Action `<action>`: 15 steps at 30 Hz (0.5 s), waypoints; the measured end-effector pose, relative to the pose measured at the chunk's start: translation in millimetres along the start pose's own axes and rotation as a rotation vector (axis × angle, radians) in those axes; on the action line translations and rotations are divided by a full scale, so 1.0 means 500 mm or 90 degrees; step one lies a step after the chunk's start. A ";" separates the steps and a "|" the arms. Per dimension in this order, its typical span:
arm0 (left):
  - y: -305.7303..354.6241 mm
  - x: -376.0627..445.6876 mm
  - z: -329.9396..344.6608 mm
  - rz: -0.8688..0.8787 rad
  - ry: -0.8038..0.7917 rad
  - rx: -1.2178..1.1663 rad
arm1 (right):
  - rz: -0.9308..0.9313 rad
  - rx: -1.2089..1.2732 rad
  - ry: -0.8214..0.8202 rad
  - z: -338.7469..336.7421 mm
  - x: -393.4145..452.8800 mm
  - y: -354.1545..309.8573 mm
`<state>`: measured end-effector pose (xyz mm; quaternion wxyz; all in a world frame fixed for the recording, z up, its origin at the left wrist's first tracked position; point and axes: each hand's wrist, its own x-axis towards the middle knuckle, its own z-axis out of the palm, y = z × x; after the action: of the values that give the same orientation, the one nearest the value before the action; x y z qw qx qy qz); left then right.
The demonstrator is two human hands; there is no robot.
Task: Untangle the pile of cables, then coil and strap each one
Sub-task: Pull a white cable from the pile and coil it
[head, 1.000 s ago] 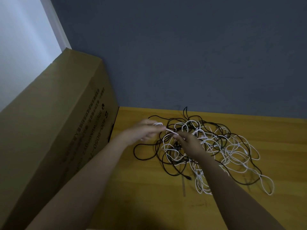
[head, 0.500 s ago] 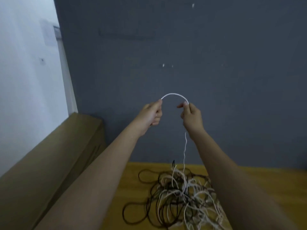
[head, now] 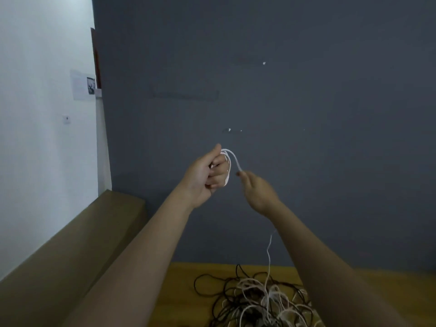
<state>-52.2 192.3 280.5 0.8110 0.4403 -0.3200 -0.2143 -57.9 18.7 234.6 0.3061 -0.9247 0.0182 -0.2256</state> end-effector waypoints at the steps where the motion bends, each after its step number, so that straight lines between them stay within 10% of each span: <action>1: -0.011 -0.008 -0.007 0.015 0.011 -0.030 | -0.012 0.000 -0.056 0.031 -0.023 0.004; 8: -0.136 -0.051 -0.081 0.014 0.226 0.162 | -0.027 0.068 -0.272 0.202 -0.217 0.026; 15: -0.238 -0.127 -0.143 -0.104 0.082 0.705 | -0.040 0.177 -0.170 0.206 -0.314 0.082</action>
<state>-54.1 212.0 129.1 0.4576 0.8359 -0.2991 -0.0493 -150.3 69.9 74.4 0.4237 -0.8952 -0.0826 -0.1106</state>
